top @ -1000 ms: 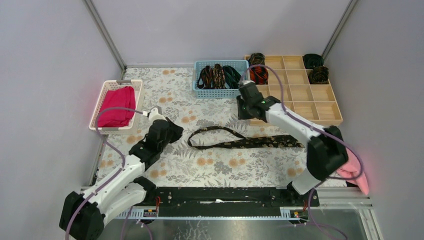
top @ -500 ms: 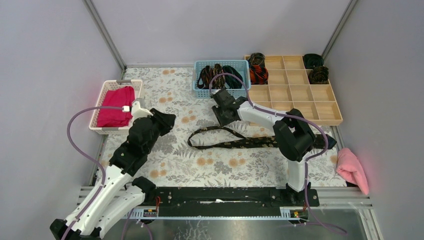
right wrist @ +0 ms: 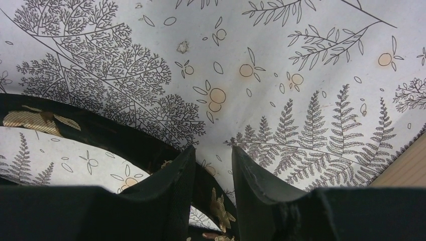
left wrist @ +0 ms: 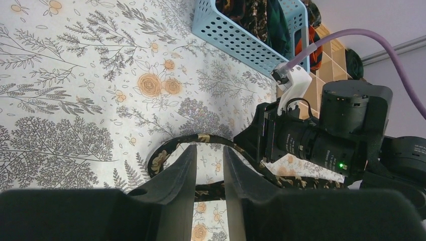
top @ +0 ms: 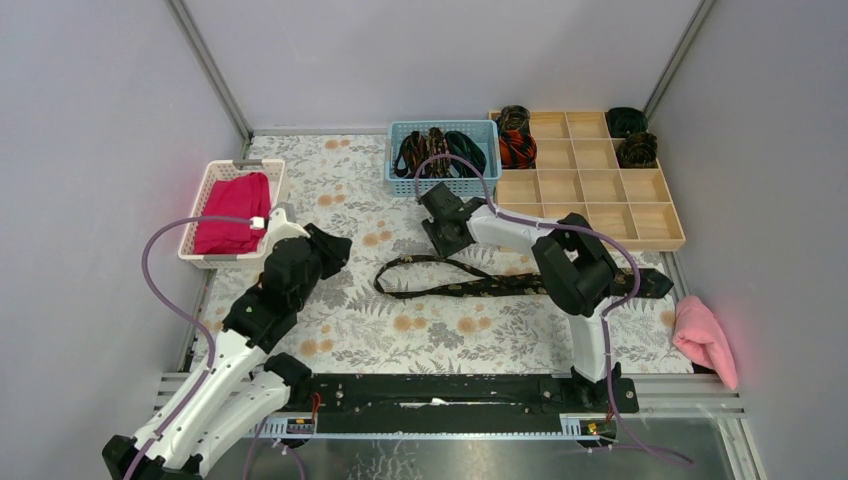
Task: Roll the ties
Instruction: Flatten out the tie at the center of the board.
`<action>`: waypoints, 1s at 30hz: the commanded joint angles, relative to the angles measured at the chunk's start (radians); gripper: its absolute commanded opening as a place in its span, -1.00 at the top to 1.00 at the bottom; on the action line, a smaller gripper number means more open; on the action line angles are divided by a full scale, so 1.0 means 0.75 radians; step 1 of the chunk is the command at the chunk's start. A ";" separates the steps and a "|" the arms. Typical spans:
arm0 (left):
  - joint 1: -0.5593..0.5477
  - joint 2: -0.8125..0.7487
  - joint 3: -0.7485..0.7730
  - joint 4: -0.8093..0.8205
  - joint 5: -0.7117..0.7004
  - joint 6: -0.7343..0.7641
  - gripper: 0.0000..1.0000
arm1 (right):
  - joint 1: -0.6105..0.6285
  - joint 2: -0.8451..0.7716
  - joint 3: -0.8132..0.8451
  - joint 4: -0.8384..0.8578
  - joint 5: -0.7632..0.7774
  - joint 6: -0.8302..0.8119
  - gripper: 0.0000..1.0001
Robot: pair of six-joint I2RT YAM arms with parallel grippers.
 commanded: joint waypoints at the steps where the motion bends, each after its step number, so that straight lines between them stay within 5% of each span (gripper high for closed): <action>1: 0.010 -0.010 -0.027 0.003 -0.019 0.030 0.35 | 0.029 -0.091 -0.015 0.036 0.059 0.007 0.20; 12: 0.010 0.012 -0.034 0.034 0.005 0.033 0.35 | 0.164 -0.245 -0.082 0.026 0.183 -0.025 0.14; 30: 0.009 0.029 -0.048 0.049 0.010 0.046 0.34 | 0.166 0.028 0.031 0.043 0.286 -0.130 0.19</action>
